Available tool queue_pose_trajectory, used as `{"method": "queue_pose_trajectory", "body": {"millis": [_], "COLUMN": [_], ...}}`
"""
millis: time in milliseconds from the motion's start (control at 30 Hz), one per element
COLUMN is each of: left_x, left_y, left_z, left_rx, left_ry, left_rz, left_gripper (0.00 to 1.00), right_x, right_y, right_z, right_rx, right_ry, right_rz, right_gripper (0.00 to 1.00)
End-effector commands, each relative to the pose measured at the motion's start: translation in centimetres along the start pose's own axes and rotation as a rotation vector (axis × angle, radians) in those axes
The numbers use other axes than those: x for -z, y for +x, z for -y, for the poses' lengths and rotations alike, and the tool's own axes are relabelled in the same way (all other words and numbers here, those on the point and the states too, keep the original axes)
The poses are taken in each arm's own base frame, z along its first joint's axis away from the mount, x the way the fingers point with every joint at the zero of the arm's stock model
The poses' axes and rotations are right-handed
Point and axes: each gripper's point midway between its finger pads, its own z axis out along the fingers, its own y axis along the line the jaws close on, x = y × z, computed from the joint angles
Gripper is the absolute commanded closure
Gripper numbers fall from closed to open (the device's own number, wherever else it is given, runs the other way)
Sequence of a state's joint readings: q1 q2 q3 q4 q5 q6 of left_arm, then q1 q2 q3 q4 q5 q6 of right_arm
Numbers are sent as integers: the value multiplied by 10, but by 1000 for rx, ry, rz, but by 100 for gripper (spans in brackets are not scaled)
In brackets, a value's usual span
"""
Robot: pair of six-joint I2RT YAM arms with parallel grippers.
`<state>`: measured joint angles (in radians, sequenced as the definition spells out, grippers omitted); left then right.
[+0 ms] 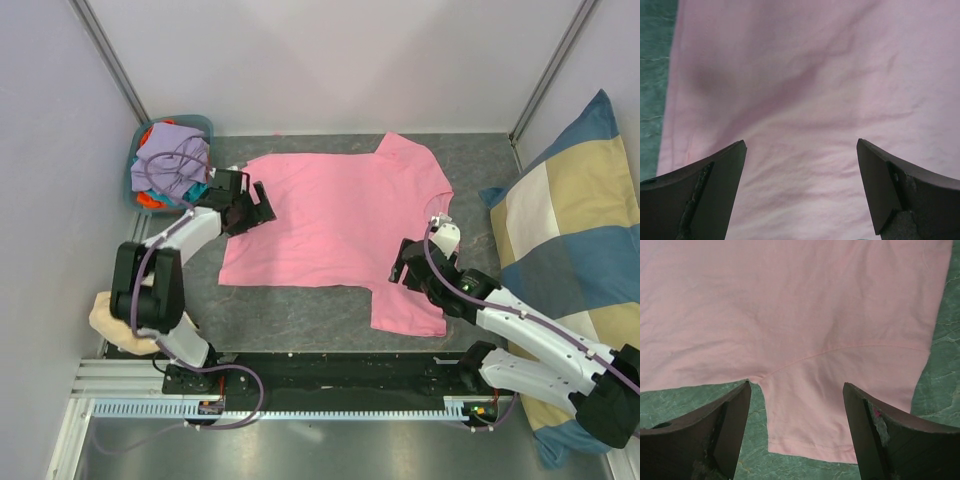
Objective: Fold and stack the t-shirts
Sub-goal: Flatten the tshirt out
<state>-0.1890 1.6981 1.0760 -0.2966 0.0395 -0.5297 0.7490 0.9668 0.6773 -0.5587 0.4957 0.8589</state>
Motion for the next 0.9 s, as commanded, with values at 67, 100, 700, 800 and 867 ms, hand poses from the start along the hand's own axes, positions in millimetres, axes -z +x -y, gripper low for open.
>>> {"method": "queue_pose_trajectory", "body": {"millis": [67, 100, 700, 800, 867], "left_x": [115, 126, 152, 153, 152], "left_y": [-32, -27, 67, 67, 67], "left_z": [25, 24, -21, -19, -19], "left_rx": [-44, -39, 45, 44, 48], "left_ry": [159, 172, 174, 182, 183], "left_rz": [281, 295, 257, 253, 256], "left_gripper": [0, 0, 0, 0, 0], "right_x": [10, 9, 27, 26, 27], "right_y": [10, 20, 73, 68, 57], "right_z": [20, 28, 55, 51, 42], "right_rx": [-60, -63, -95, -80, -44], "right_ry": [51, 76, 275, 276, 245], "right_rz": [-18, -40, -41, -21, 12], "right_gripper": [18, 18, 16, 15, 15]}}
